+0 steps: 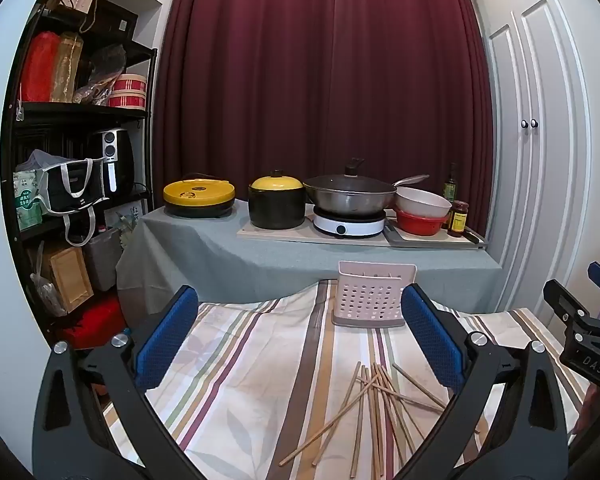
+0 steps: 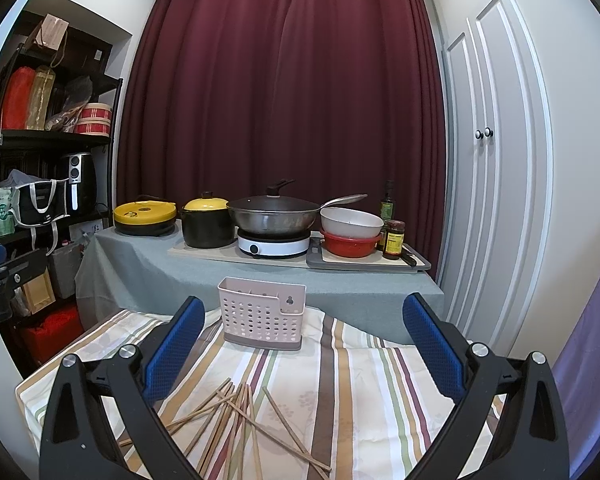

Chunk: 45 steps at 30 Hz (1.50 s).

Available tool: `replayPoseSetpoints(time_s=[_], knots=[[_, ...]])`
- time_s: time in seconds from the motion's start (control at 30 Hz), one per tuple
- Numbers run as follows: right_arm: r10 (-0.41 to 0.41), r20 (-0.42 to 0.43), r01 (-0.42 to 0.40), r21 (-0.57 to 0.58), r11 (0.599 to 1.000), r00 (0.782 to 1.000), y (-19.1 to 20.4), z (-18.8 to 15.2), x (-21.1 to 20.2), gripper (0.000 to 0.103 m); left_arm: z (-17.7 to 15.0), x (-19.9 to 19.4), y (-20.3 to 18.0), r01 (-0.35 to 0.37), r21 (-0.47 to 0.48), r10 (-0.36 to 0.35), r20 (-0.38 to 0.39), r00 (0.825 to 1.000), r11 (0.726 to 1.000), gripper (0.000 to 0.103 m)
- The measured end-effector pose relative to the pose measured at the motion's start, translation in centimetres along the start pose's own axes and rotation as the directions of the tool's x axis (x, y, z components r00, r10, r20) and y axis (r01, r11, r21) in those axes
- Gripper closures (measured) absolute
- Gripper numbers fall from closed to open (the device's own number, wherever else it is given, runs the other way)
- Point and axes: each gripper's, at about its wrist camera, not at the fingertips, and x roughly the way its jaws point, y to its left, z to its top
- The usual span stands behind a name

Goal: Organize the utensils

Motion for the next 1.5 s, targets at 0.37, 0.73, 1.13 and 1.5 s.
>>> replayPoseSetpoints(time_s=[0.37, 0.73, 1.13, 1.5], knots=[[0.0, 0.0, 0.0, -0.002, 1.0, 1.0, 0.17, -0.17, 0.19, 0.006, 0.2, -0.09, 0.03, 0.001, 0.001, -0.001, -0.001, 1.0, 1.0, 0.004], [0.0, -0.001, 0.0, -0.005, 1.0, 1.0, 0.44, -0.3, 0.21, 0.006, 0.1, -0.09, 0.15, 0.003, 0.0, -0.003, 0.001, 1.0, 1.0, 0.004], [-0.001, -0.001, 0.001, -0.007, 1.0, 1.0, 0.54, -0.29, 0.2, 0.006, 0.04, -0.15, 0.15, 0.003, 0.001, -0.003, 0.002, 1.0, 1.0, 0.004], [0.0, -0.002, 0.0, -0.007, 1.0, 1.0, 0.63, -0.29, 0.15, 0.006, -0.02, -0.16, 0.19, 0.004, 0.0, -0.004, 0.003, 1.0, 1.0, 0.004]])
